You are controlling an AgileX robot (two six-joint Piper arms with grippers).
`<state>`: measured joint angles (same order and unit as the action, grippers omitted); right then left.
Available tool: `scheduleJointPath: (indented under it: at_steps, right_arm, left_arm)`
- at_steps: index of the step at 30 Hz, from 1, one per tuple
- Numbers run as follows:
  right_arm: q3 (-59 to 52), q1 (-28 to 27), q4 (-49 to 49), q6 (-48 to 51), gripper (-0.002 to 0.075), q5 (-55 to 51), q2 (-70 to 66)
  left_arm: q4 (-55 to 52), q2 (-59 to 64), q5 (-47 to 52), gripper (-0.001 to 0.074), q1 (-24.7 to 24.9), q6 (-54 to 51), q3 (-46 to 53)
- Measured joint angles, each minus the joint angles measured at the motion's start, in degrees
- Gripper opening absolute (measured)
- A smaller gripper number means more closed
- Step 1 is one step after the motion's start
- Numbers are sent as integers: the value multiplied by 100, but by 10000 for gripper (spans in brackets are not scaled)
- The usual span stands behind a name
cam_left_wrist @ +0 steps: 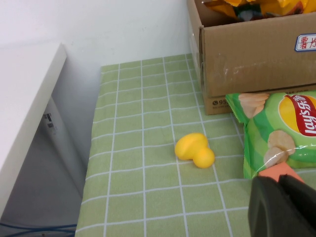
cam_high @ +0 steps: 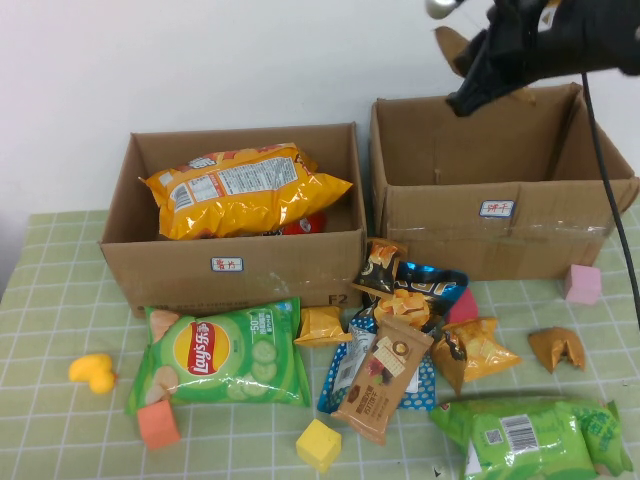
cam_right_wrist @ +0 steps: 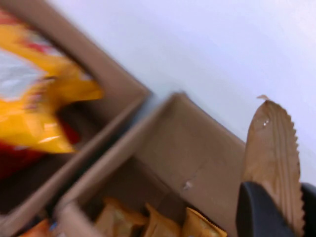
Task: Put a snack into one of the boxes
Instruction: Place the biscuit in the biscuit box, then pick up the biscuit
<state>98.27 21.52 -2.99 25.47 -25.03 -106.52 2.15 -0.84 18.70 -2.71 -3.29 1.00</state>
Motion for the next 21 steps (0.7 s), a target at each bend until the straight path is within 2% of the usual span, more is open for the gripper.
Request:
scheduleJointPath:
  at_steps: [6, 8, 12, 14, 17, 19, 21]
  right_arm:
    - [0, -445, -40, -563, 145, 407, -809]
    - [0, -518, -40, -588, 232, 361, -962]
    - [0, -589, -27, -796, 492, -23, -986]
    - [0, -620, -27, -936, 549, -350, -828]
    - [0, -677, -50, -1014, 541, -930, -460]
    - [0, -733, -150, -1014, 501, -1321, -192]
    - [13, -826, -286, -1025, 416, -1910, 82]
  left_arm:
    - [0, 0, 0, -1, 0, 16, 0]
    - [0, 0, 0, -1, 0, 16, 0]
    - [0, 0, 0, -1, 0, 16, 0]
    - [0, 0, 0, -1, 0, 16, 0]
    - [0, 0, 0, -1, 0, 16, 0]
    - [0, 0, 0, -1, 0, 16, 0]
    - [0, 0, 0, -1, 0, 16, 0]
